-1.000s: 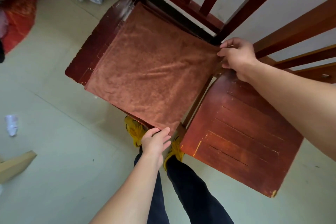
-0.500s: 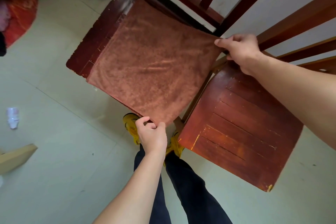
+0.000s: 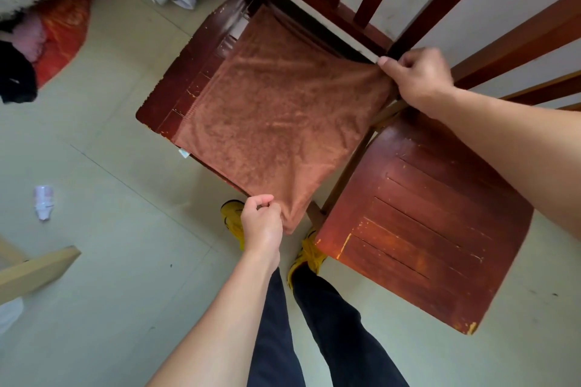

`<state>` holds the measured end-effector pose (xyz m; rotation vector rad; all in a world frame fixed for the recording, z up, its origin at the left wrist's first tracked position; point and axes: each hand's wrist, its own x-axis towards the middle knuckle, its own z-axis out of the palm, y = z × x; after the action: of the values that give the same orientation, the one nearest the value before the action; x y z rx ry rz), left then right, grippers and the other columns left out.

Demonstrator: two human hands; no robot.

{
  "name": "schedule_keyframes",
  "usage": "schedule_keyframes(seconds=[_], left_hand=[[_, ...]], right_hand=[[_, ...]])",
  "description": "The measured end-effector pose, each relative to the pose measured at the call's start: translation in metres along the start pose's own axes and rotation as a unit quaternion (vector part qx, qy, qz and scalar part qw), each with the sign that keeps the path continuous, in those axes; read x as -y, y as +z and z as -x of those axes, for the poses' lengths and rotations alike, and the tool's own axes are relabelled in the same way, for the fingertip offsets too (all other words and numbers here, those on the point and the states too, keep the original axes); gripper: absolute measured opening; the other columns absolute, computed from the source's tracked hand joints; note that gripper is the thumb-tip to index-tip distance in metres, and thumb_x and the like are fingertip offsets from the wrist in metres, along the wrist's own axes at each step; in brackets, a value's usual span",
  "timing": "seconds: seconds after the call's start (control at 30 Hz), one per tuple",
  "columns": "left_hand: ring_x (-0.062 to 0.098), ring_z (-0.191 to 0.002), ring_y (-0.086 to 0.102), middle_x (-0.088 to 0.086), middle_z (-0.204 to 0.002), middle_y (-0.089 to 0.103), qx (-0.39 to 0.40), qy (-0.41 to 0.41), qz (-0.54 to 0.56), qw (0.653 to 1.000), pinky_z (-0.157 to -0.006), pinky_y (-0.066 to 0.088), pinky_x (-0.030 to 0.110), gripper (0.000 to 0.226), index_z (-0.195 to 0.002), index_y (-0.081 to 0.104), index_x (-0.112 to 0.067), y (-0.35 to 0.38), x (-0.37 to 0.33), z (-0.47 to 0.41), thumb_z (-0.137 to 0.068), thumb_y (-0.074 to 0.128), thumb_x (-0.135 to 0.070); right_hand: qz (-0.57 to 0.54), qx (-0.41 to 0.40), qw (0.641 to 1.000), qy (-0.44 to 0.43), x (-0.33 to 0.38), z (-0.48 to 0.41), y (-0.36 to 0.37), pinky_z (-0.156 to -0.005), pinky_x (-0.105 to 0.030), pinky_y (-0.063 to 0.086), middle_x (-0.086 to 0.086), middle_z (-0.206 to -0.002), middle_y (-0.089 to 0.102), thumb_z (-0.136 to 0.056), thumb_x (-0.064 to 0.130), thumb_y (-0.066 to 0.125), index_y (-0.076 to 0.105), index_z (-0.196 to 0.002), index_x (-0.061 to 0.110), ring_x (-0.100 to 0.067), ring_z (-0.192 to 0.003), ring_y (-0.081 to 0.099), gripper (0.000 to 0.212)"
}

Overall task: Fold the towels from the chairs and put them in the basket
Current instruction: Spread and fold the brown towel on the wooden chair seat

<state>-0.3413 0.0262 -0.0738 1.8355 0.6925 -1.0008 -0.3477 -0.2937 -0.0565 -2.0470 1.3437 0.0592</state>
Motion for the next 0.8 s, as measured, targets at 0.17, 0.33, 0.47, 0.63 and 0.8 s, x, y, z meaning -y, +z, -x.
schedule_keyframes(seconds=[0.17,0.33,0.47,0.63,0.8], left_hand=[[0.008,-0.072,0.053,-0.007,-0.087,0.059,0.03,-0.006,-0.052,0.998,-0.066,0.047,0.024,0.043,-0.096,0.066,-0.031,0.002,0.022,0.001,-0.083,0.045,0.005],[0.008,-0.07,0.053,-0.007,-0.087,0.057,-0.009,-0.031,-0.066,0.997,-0.063,0.047,0.023,0.041,-0.102,0.064,-0.027,-0.008,0.041,-0.003,-0.085,0.046,0.006],[0.02,-0.09,0.061,0.002,-0.103,0.058,-0.016,-0.064,-0.062,0.996,-0.079,0.056,0.037,0.036,-0.106,0.059,-0.024,-0.013,0.048,-0.007,-0.087,0.05,0.005],[0.02,-0.085,0.06,0.001,-0.098,0.058,0.002,-0.121,-0.031,0.992,-0.071,0.052,0.037,0.034,-0.106,0.058,-0.023,-0.011,0.048,-0.006,-0.089,0.043,0.003],[0.031,-0.08,0.073,0.013,-0.104,0.058,0.056,-0.201,0.071,0.975,-0.065,0.058,0.04,0.021,-0.108,0.051,-0.016,-0.022,0.043,-0.003,-0.097,0.042,-0.001]], right_hand=[[0.175,0.001,0.983,-0.051,-0.011,-0.001,0.0,-0.065,-0.036,0.039,-0.006,-0.079,0.058,-0.092,0.058,0.047,0.056,-0.082,0.019,-0.031,-0.08,0.057,0.041],[0.337,-0.007,0.931,-0.143,-0.02,0.001,0.001,-0.064,-0.037,0.038,-0.014,-0.083,0.06,-0.093,0.054,0.049,0.056,-0.095,0.017,-0.038,-0.083,0.06,0.038],[0.4,0.013,0.901,-0.168,-0.021,0.001,0.0,-0.061,-0.036,0.038,-0.016,-0.087,0.066,-0.094,0.047,0.052,0.059,-0.095,0.015,-0.036,-0.08,0.062,0.033],[0.385,0.043,0.915,-0.114,-0.009,0.002,-0.009,-0.065,-0.037,0.043,-0.017,-0.096,0.066,-0.092,0.04,0.057,0.062,-0.098,0.016,-0.039,-0.091,0.061,0.026],[0.296,0.086,0.951,-0.031,0.005,0.005,-0.017,-0.073,-0.039,0.056,-0.01,-0.077,0.07,-0.091,0.03,0.06,0.06,-0.091,0.017,-0.032,-0.076,0.069,0.013]])
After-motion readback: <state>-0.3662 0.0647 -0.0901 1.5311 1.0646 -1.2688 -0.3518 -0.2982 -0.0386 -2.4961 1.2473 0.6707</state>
